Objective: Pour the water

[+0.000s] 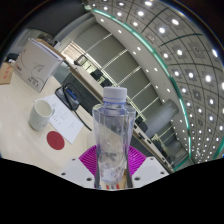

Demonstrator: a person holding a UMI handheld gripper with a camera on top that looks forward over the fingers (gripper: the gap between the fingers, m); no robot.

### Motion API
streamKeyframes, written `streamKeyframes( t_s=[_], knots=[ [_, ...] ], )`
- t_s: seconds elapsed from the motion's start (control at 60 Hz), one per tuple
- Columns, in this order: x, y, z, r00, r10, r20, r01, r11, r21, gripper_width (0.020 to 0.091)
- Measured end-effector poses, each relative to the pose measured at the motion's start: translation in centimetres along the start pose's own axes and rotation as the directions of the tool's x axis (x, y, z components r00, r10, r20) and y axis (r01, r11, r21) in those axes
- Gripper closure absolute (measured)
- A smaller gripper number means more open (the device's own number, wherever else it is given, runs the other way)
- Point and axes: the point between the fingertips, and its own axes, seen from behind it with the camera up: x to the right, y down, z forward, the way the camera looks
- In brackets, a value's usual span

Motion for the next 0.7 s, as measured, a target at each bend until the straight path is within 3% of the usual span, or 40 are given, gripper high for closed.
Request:
streamKeyframes(
  t_s=[0.183, 0.383, 0.55, 0.7],
  knots=[
    [-3.4, -5.5, 4.6, 0.912, -0.404, -0.079, 0.406, 0.914, 0.011, 0.0735],
    [-6.6, -8.0, 8.1, 0.617, -0.772, -0.156, 0.778, 0.628, -0.029, 0.0739],
    [-7.7, -8.8, 9.8, 0.382, -0.905, -0.187, 0.913, 0.401, -0.074, 0.0735],
    [-8.6, -10.0, 10.3, 0.278, -0.939, -0.204, 0.954, 0.295, -0.056, 0.0736]
  ],
)
